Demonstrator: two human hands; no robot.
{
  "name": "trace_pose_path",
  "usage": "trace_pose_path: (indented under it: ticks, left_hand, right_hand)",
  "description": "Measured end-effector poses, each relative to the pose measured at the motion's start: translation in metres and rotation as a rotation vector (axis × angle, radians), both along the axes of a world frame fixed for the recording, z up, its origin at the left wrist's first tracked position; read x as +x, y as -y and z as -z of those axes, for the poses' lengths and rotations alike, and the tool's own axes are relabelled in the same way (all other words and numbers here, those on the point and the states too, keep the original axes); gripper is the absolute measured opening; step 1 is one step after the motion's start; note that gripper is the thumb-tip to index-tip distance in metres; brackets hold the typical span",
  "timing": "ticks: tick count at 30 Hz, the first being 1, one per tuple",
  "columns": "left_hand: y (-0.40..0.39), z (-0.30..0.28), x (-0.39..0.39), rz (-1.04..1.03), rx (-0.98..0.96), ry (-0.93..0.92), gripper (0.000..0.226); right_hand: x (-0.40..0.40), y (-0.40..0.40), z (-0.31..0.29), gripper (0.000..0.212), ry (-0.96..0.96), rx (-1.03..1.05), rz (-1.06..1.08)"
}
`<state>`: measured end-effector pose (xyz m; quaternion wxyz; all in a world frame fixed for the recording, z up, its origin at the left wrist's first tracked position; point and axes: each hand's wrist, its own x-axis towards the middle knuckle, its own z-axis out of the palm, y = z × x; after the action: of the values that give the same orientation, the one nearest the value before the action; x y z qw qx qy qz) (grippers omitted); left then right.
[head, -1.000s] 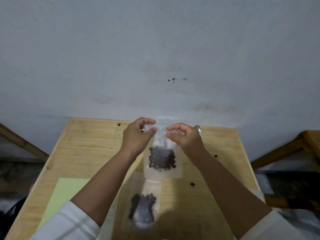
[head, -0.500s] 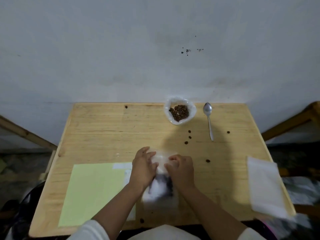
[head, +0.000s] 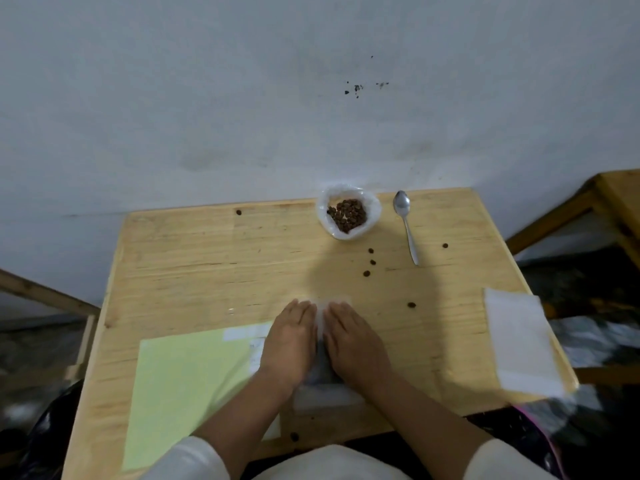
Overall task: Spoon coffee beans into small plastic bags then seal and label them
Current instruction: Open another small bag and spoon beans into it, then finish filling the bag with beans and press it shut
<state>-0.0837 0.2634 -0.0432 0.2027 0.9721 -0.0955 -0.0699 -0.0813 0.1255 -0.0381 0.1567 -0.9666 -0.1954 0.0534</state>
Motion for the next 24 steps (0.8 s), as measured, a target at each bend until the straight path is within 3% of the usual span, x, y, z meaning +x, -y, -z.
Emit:
trace_pose_path:
  ticks: [4,8,11,15,20,24]
  left_hand:
    - [0.003,-0.007,0.009,0.029,0.135,-0.003,0.034]
    - [0.014,-0.014,0.021,0.052,0.181,0.018,0.045]
    - [0.039,-0.037,0.036,0.063,0.138,0.125,0.026]
    - [0.097,-0.052,0.054,0.078,-0.012,0.223,0.018]
    - [0.180,-0.055,0.060,0.280,0.024,0.242,0.014]
    - [0.231,-0.038,0.054,0.319,-0.030,0.120,0.030]
  right_hand:
    - [0.004,0.005,-0.001,0.046,0.016,-0.027,-0.062]
    - [0.017,0.021,-0.007,0.046,0.050,-0.034,-0.064]
    - [0.029,0.050,-0.020,0.043,0.093,0.017,0.010]
    - [0.039,0.115,-0.034,0.045,0.139,-0.009,0.185]
    - [0.028,0.207,-0.025,0.054,0.091,-0.071,0.430]
    - [0.007,0.252,-0.003,0.056,0.043,-0.123,0.553]
